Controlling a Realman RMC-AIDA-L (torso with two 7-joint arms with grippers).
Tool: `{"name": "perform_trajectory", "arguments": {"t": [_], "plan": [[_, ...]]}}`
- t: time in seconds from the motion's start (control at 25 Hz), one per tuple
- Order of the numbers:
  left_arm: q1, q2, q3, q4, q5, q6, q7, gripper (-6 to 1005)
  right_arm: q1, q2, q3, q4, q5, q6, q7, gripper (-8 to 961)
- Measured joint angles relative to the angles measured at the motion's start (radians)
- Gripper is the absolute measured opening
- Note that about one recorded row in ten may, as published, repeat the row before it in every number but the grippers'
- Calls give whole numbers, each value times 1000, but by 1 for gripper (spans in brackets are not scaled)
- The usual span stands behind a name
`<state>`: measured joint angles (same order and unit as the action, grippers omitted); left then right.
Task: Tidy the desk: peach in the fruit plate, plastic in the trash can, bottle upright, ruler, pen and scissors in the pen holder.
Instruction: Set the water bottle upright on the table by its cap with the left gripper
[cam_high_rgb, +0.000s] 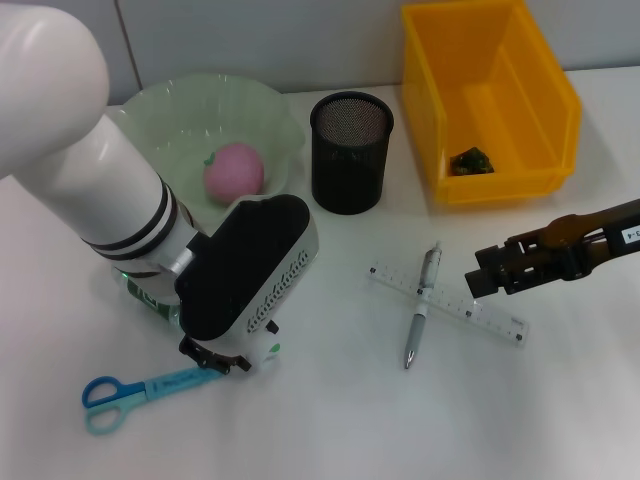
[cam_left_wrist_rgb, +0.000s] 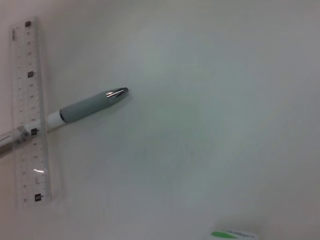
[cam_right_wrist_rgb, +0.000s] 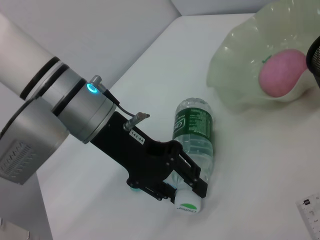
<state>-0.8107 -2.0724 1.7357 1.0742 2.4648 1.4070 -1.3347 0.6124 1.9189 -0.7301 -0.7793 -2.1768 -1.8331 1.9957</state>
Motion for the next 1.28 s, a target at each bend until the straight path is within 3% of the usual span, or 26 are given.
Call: {"name": "perform_trajectory", "arguments": {"t": [0.12,0.4,1.28], "plan": [[2,0,-2,4,-1,1,0,452,-2,1,0,0,0,0,0,761],[8,0,-29,15,-6,9,-4,452,-2,1,0,0,0,-2,-2,762],[10,5,-231,77,-3,140,-15,453,7,-3,2,0,5,-1,-3,762]]}}
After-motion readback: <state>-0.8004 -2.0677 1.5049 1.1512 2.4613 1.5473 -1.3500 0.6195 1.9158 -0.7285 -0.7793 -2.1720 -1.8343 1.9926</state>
